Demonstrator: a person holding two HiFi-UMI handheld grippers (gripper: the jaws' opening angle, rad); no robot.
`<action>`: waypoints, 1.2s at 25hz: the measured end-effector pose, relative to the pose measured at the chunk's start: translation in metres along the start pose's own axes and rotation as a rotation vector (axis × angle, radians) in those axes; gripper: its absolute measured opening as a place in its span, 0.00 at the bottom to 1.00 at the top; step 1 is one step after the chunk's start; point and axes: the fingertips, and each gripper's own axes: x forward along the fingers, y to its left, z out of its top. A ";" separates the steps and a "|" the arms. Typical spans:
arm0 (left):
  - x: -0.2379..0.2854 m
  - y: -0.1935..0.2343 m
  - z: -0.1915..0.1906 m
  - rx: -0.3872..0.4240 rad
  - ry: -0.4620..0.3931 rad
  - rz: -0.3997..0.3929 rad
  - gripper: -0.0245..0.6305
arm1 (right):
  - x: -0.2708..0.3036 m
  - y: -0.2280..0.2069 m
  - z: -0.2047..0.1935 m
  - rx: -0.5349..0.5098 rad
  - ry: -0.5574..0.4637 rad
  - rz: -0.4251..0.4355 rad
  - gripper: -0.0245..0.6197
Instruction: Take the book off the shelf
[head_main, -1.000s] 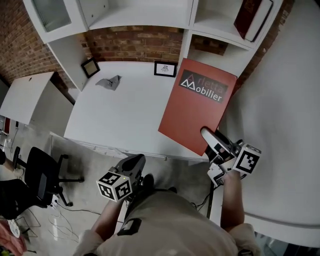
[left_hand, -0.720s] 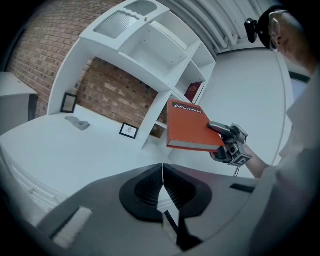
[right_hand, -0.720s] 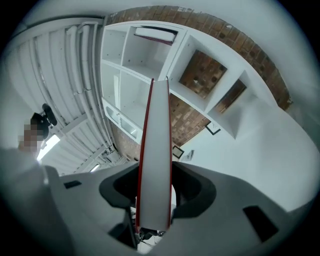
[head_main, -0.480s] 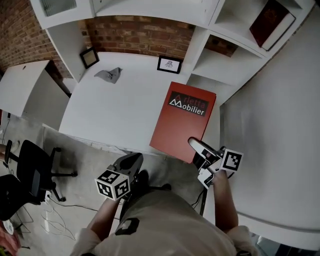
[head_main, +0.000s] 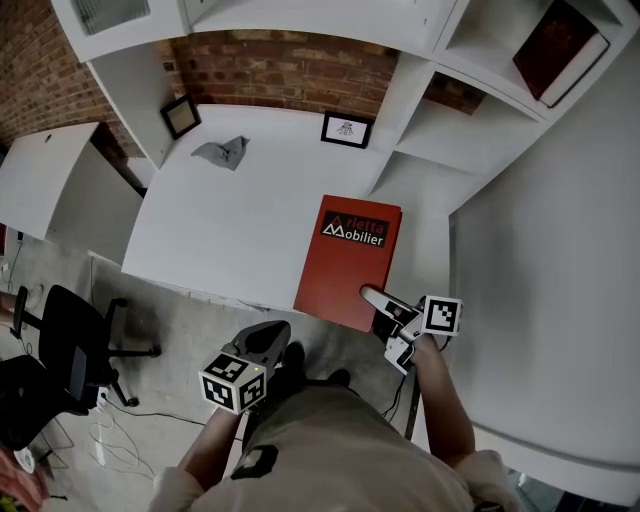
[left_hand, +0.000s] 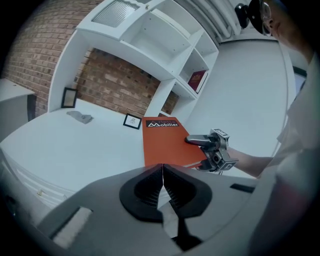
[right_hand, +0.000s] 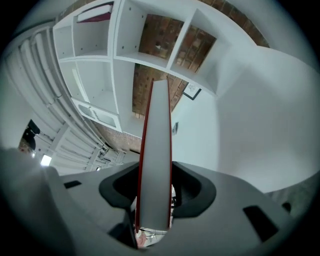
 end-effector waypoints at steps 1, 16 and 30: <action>0.000 0.001 -0.001 0.000 0.004 0.000 0.05 | 0.004 -0.006 -0.003 0.008 0.012 -0.003 0.29; 0.017 0.013 0.009 0.051 0.062 -0.028 0.05 | 0.031 -0.089 -0.028 0.166 0.071 -0.147 0.29; 0.019 0.026 0.013 0.037 0.052 -0.037 0.05 | 0.049 -0.124 -0.039 0.190 0.132 -0.277 0.29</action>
